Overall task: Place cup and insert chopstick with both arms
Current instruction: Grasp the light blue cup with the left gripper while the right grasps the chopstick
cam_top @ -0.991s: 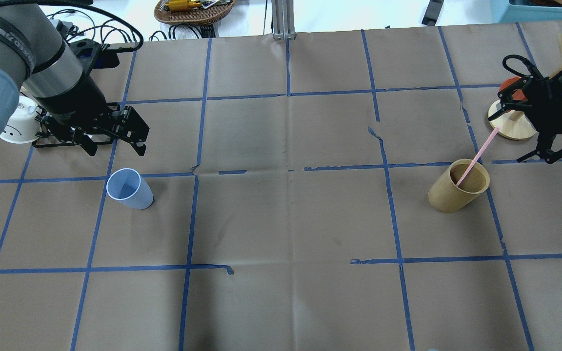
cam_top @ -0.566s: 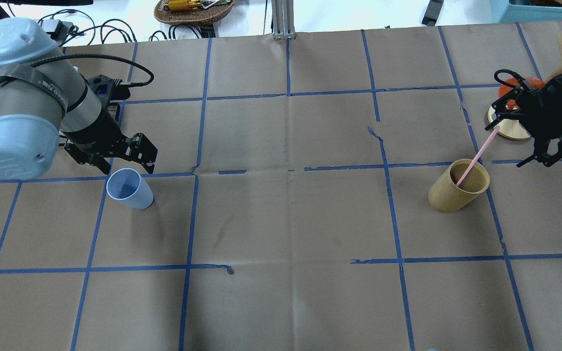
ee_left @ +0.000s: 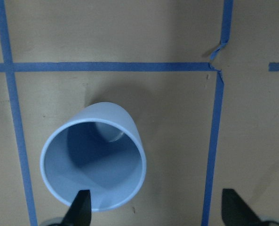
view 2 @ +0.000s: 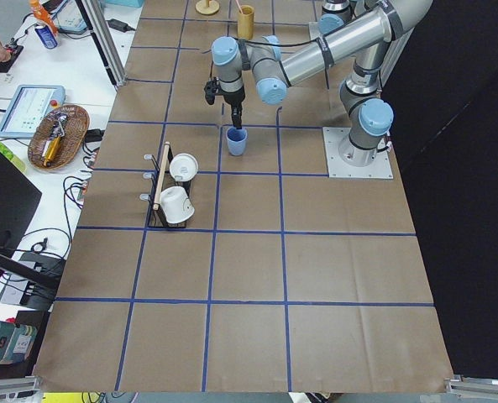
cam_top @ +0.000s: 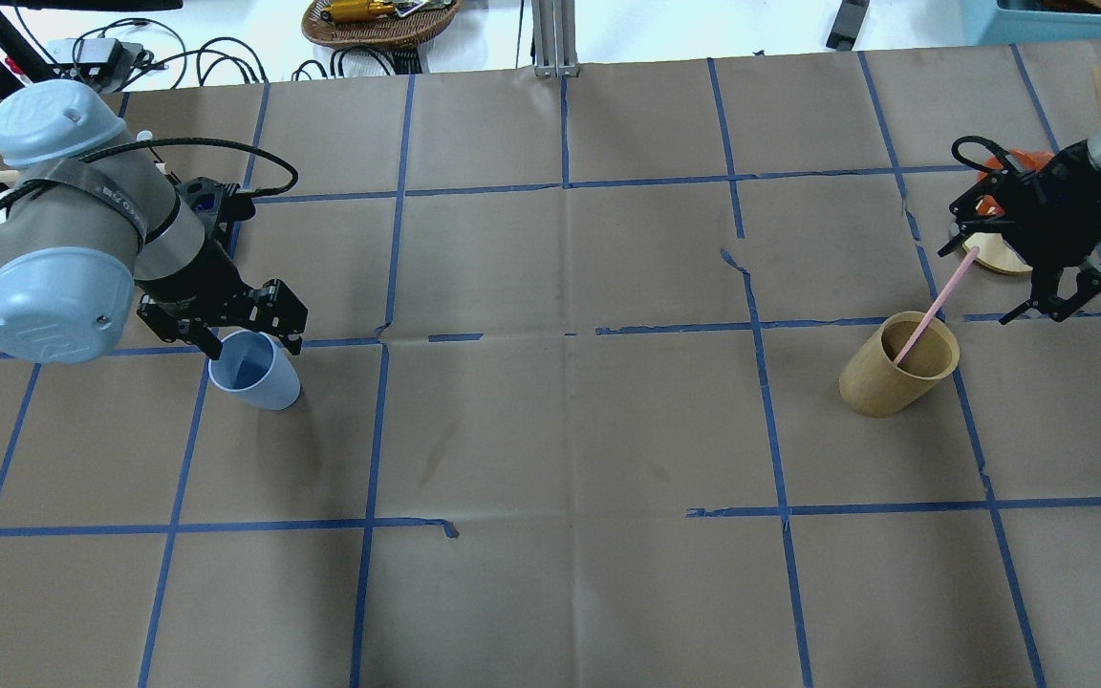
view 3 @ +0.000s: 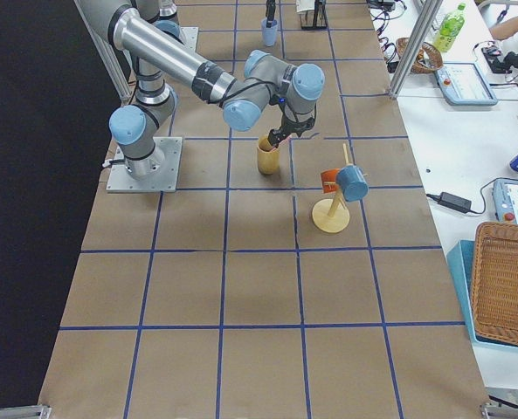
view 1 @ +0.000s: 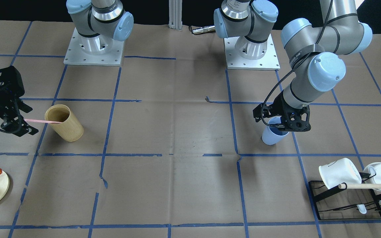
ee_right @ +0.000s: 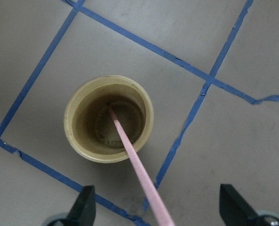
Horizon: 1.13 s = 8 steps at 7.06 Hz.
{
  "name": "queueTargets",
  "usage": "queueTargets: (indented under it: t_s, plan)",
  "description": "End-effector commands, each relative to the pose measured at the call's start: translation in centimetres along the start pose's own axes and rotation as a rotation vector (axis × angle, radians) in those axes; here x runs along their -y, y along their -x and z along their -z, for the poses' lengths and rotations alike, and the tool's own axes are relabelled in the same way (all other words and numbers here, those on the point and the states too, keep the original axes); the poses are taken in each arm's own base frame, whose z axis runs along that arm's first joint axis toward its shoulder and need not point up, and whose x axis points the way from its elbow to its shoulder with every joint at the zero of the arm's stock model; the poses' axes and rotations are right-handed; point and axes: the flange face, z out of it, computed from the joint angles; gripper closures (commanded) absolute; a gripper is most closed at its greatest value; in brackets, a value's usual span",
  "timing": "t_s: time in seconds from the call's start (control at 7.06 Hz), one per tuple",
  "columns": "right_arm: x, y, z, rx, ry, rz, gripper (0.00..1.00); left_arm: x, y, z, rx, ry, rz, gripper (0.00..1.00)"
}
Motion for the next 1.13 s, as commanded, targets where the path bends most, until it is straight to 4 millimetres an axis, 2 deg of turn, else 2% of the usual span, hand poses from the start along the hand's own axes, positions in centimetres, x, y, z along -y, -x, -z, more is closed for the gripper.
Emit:
queueTargets:
  t_s: [0.0,0.14,0.28,0.42,0.57,0.71,0.85,0.99]
  plan:
    - [0.2,-2.3,-0.1,0.004,0.001,0.044,0.09,1.3,0.3,-2.4,0.004,0.009,0.001,0.03]
    - [0.1,-2.3,-0.1,0.005,0.002,0.047,0.10,1.6,0.4,-3.0,0.003,0.021,-0.004,0.12]
    - [0.0,-2.3,-0.1,0.012,0.005,0.065,0.13,1.7,0.4,-3.2,0.003,0.026,-0.010,0.53]
    - [0.0,-1.9,-0.4,0.036,-0.025,0.065,0.13,1.7,0.4,-3.2,0.003,0.026,-0.002,0.84]
    - [0.1,-1.6,-0.6,0.042,-0.035,0.063,0.16,1.8,0.5,-3.1,0.004,0.022,-0.002,0.96]
    - [0.0,-1.4,-0.6,0.050,-0.033,0.075,0.26,1.8,0.5,-2.9,0.005,0.017,-0.001,1.00]
    - [-0.2,-1.1,-0.5,0.066,-0.017,0.086,0.42,1.9,0.4,-2.6,0.008,0.012,-0.004,1.00]
    - [-0.3,-1.0,-0.4,0.077,-0.011,0.085,0.54,1.7,0.0,-1.4,0.014,-0.013,-0.006,1.00]
